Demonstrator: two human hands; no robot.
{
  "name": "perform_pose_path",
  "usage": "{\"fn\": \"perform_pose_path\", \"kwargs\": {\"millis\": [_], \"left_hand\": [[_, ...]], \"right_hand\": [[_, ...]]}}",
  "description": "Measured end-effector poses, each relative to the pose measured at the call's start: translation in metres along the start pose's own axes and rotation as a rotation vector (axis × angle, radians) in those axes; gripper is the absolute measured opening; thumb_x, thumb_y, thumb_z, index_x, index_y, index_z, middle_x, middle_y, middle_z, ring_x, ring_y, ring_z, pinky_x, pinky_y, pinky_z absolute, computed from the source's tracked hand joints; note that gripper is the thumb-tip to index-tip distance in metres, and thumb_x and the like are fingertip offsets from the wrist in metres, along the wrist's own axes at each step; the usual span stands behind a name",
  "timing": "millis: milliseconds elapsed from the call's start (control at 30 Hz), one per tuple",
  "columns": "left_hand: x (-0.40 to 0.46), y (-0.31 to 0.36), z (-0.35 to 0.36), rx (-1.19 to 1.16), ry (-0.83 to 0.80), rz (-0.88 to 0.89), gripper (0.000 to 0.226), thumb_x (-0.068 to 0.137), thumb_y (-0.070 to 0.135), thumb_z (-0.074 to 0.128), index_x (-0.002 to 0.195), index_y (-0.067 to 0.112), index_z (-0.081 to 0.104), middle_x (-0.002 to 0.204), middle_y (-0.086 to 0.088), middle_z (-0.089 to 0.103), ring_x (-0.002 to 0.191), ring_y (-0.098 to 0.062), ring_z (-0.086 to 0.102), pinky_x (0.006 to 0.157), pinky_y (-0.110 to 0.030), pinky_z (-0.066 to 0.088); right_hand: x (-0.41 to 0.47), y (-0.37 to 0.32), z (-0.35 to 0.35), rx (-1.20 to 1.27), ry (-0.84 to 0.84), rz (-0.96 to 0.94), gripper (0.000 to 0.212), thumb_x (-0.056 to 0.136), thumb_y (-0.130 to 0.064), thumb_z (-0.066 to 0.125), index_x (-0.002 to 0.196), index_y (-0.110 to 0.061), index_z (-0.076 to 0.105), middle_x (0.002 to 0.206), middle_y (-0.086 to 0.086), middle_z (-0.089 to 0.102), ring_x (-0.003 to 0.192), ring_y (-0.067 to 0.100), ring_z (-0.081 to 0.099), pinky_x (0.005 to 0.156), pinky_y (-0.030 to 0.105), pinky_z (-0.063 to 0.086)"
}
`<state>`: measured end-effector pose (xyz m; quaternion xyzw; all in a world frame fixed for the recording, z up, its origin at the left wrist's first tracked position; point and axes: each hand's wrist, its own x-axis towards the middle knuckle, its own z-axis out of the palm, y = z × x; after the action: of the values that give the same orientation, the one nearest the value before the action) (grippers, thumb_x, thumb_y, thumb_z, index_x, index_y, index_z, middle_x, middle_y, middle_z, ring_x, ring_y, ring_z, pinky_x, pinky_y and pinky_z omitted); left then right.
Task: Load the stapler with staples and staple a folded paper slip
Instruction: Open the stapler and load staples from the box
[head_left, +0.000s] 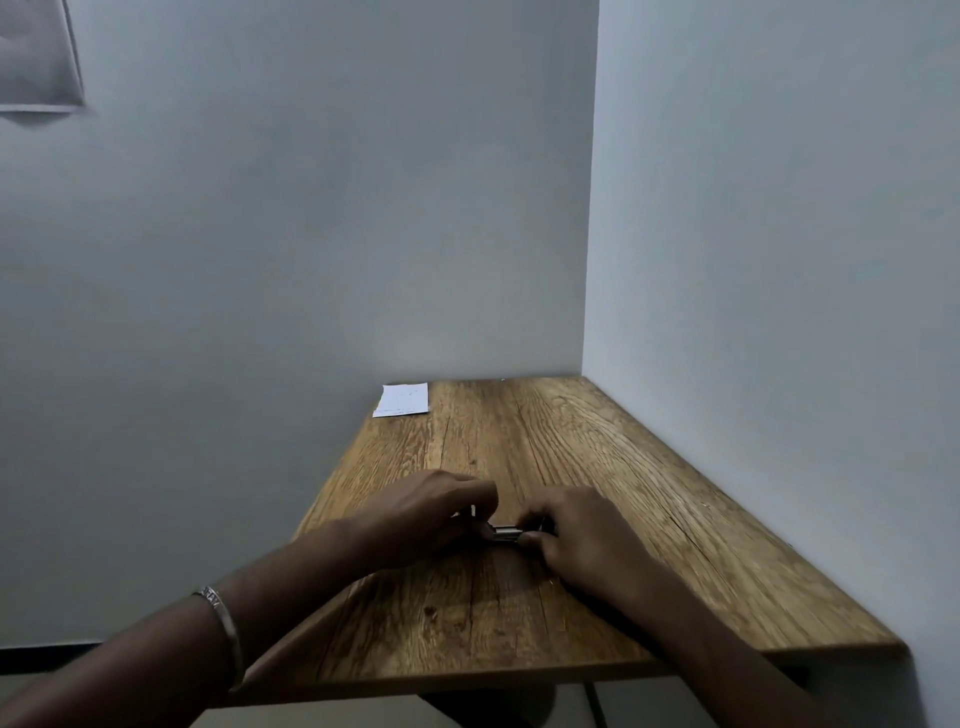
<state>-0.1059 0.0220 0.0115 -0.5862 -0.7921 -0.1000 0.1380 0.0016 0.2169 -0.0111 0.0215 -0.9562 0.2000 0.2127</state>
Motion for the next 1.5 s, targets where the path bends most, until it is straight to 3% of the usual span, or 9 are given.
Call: {"fn": "perform_pose_path", "kwargs": {"millis": [133, 233, 367, 567, 800, 1033, 1167, 1400, 1500], "left_hand": [[-0.006, -0.006, 0.005, -0.262, 0.191, -0.124, 0.010, 0.088, 0.026, 0.071, 0.094, 0.025, 0.064, 0.090, 0.012, 0.071, 0.084, -0.001, 0.067, 0.072, -0.025, 0.058], [-0.015, -0.007, 0.012, -0.346, 0.251, -0.197, 0.023, 0.086, 0.025, 0.073, 0.108, 0.033, 0.070, 0.096, 0.017, 0.073, 0.090, 0.003, 0.068, 0.075, -0.019, 0.058], [-0.020, -0.004, 0.017, -0.338, 0.263, -0.188, 0.025, 0.090, 0.024, 0.068, 0.113, 0.034, 0.070, 0.105, 0.019, 0.071, 0.096, 0.004, 0.066, 0.077, -0.018, 0.058], [-0.018, 0.000, 0.015, -0.355, 0.274, -0.195, 0.019, 0.088, 0.014, 0.071, 0.101, 0.028, 0.074, 0.100, 0.016, 0.072, 0.094, 0.000, 0.067, 0.079, -0.025, 0.059], [-0.017, 0.000, 0.016, -0.408, 0.281, -0.193, 0.017, 0.088, 0.011, 0.069, 0.100, 0.022, 0.074, 0.099, 0.013, 0.072, 0.094, -0.003, 0.068, 0.081, -0.027, 0.059], [-0.035, -0.010, 0.012, -0.597, 0.367, -0.338, 0.029, 0.084, 0.010, 0.075, 0.107, 0.025, 0.064, 0.094, 0.009, 0.075, 0.090, -0.009, 0.072, 0.079, -0.022, 0.058], [-0.035, -0.009, 0.012, -0.708, 0.378, -0.394, 0.031, 0.082, 0.009, 0.076, 0.106, 0.021, 0.060, 0.095, 0.001, 0.076, 0.089, -0.016, 0.074, 0.078, -0.027, 0.060], [-0.037, -0.010, 0.015, -0.566, 0.293, -0.369, 0.031, 0.077, 0.022, 0.082, 0.105, 0.025, 0.068, 0.094, 0.009, 0.075, 0.090, -0.004, 0.071, 0.080, -0.023, 0.059], [-0.036, -0.012, 0.016, -0.482, 0.250, -0.364, 0.029, 0.077, 0.029, 0.081, 0.102, 0.028, 0.069, 0.094, 0.014, 0.073, 0.090, 0.000, 0.068, 0.080, -0.025, 0.059]], "right_hand": [[-0.001, 0.000, 0.000, -0.004, 0.004, 0.002, 0.012, 0.088, -0.031, 0.069, 0.100, -0.031, 0.072, 0.098, -0.014, 0.068, 0.084, -0.002, 0.057, 0.077, 0.018, 0.047], [-0.001, 0.000, 0.000, -0.009, 0.004, 0.002, 0.013, 0.088, -0.032, 0.069, 0.101, -0.031, 0.071, 0.099, -0.014, 0.068, 0.087, -0.001, 0.057, 0.078, 0.020, 0.047], [0.000, -0.002, 0.001, -0.023, 0.006, -0.005, 0.015, 0.089, -0.031, 0.068, 0.104, -0.030, 0.071, 0.101, -0.013, 0.068, 0.087, 0.000, 0.056, 0.078, 0.021, 0.046], [-0.002, 0.001, 0.001, -0.015, 0.002, -0.038, 0.018, 0.089, -0.036, 0.067, 0.106, -0.032, 0.069, 0.099, -0.016, 0.063, 0.087, -0.001, 0.055, 0.077, 0.020, 0.046], [0.001, 0.000, 0.004, -0.022, 0.017, -0.042, 0.015, 0.087, -0.040, 0.068, 0.096, -0.028, 0.071, 0.091, -0.015, 0.060, 0.082, 0.000, 0.054, 0.075, 0.021, 0.048], [0.001, 0.000, 0.004, -0.038, 0.021, -0.038, 0.016, 0.086, -0.040, 0.069, 0.096, -0.027, 0.071, 0.090, -0.015, 0.060, 0.081, 0.000, 0.053, 0.069, 0.019, 0.041], [0.000, 0.000, 0.004, -0.033, 0.014, -0.033, 0.016, 0.086, -0.041, 0.069, 0.097, -0.029, 0.071, 0.090, -0.016, 0.060, 0.082, 0.000, 0.053, 0.072, 0.021, 0.044], [-0.005, -0.003, 0.001, 0.015, 0.044, -0.066, 0.034, 0.086, -0.038, 0.070, 0.119, -0.031, 0.066, 0.110, -0.016, 0.065, 0.091, -0.001, 0.056, 0.081, 0.019, 0.046], [-0.007, -0.004, -0.003, -0.022, 0.062, -0.144, 0.025, 0.091, -0.037, 0.065, 0.115, -0.032, 0.069, 0.110, -0.020, 0.062, 0.097, -0.002, 0.055, 0.082, 0.016, 0.043]]}}
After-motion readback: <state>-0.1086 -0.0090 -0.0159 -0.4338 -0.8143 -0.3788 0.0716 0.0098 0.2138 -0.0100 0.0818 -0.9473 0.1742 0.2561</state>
